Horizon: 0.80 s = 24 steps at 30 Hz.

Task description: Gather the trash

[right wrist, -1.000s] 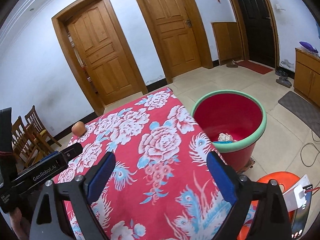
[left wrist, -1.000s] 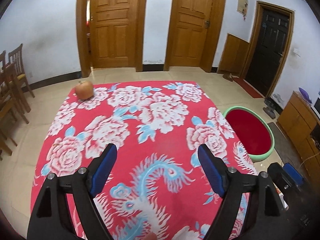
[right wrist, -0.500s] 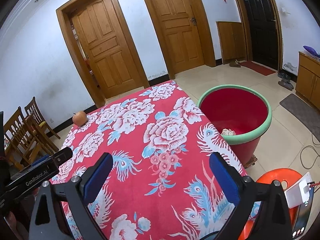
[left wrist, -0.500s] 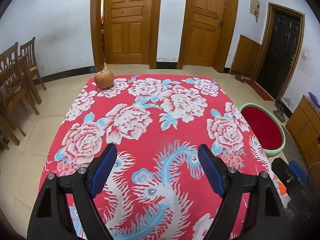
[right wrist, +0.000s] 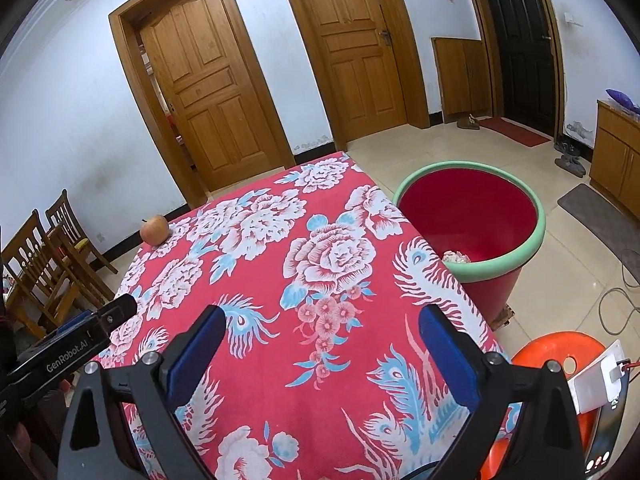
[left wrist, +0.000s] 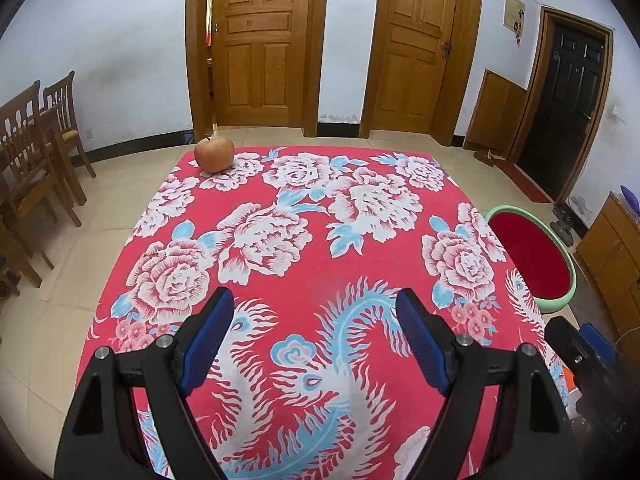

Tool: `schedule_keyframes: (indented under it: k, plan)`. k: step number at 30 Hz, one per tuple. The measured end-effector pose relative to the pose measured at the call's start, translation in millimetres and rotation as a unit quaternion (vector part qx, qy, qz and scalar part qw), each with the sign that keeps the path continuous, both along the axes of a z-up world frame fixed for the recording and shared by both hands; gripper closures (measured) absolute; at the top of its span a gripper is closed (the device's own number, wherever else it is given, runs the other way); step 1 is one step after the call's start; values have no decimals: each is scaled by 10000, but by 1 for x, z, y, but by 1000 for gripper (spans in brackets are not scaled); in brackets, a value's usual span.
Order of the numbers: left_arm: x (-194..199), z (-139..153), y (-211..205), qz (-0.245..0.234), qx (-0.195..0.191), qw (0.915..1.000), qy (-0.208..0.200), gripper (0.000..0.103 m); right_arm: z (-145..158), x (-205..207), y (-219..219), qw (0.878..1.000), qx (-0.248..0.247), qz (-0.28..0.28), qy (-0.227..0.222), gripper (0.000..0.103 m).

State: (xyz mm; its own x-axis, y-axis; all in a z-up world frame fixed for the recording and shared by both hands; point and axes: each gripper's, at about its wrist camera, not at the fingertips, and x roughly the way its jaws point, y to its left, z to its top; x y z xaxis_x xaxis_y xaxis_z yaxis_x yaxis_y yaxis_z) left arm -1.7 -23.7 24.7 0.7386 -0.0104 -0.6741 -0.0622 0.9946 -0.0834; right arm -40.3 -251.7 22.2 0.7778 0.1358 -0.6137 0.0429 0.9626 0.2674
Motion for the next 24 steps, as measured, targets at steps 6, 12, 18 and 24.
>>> schedule_keyframes:
  k: [6,12,18,24]
  plan:
    - [0,0,-1,-5,-4,10000,8,21,0,0,0,10000,-1,1,-2,4]
    - [0,0,-2,-10,-17,10000,15,21,-1,0,-1,10000,3,4,15,4]
    - [0,0,-2,-8,-19,10000,14,21,-1,0,-1,10000,0,2,12,4]
    - [0,0,-2,-13,-15,10000,16,21,0,0,-1,10000,2,4,16,4]
